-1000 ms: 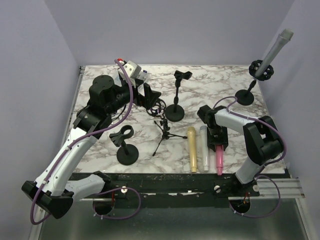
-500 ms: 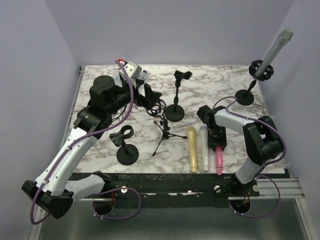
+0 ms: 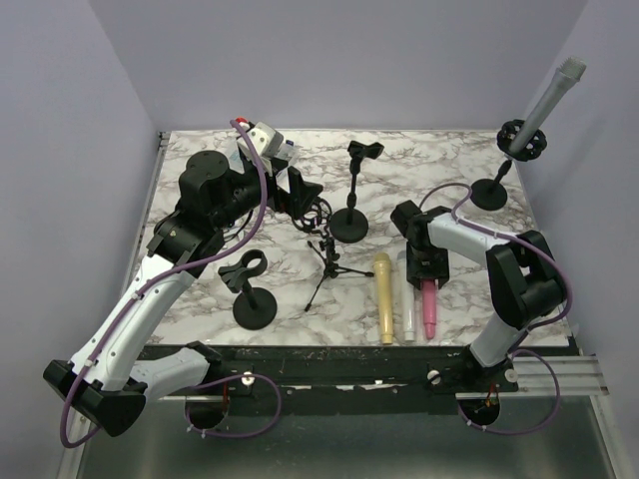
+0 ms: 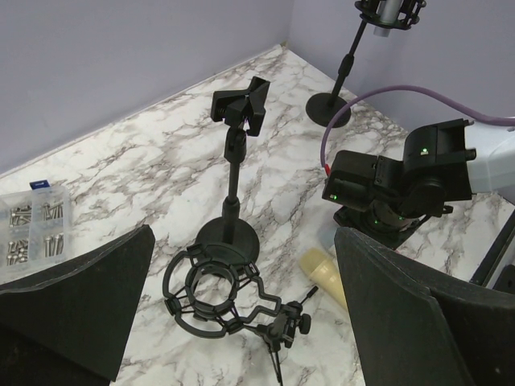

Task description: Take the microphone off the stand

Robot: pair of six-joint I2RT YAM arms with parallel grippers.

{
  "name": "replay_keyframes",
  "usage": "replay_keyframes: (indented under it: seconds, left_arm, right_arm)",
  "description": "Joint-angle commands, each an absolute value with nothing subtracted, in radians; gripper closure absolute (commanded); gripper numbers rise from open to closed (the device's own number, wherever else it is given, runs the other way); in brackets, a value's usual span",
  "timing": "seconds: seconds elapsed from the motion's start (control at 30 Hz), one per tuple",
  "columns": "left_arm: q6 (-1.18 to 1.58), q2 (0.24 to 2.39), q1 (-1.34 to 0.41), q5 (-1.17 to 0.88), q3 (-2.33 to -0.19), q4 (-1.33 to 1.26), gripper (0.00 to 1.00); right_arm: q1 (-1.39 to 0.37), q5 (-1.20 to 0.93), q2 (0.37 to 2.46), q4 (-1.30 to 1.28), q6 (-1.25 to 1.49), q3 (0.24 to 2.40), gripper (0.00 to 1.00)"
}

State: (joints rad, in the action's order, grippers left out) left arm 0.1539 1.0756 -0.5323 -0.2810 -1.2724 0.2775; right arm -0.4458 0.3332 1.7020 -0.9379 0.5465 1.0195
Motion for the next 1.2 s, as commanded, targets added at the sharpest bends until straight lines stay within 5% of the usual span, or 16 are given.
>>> replay_keyframes:
  seconds: [0.0, 0.73, 1.17]
  left_arm:
    - [0.146, 1.076, -0.537, -0.300, -1.267, 0.257, 0.01]
    - [0.147, 1.084, -0.543, -0.308, -1.267, 0.258, 0.01]
    - [0.146, 1.069, -0.544, -0.282, -1.258, 0.250, 0.02]
  right_arm:
    - [-0.453, 0.342, 1.705, -0.899, 0.553, 1.048, 0.41]
    - [-0.451, 0.424, 1.607, -1.078, 0.565, 1.293, 0.25]
    - [-0.420, -0.053, 1.524, -0.386, 0.772, 1.472, 0.10]
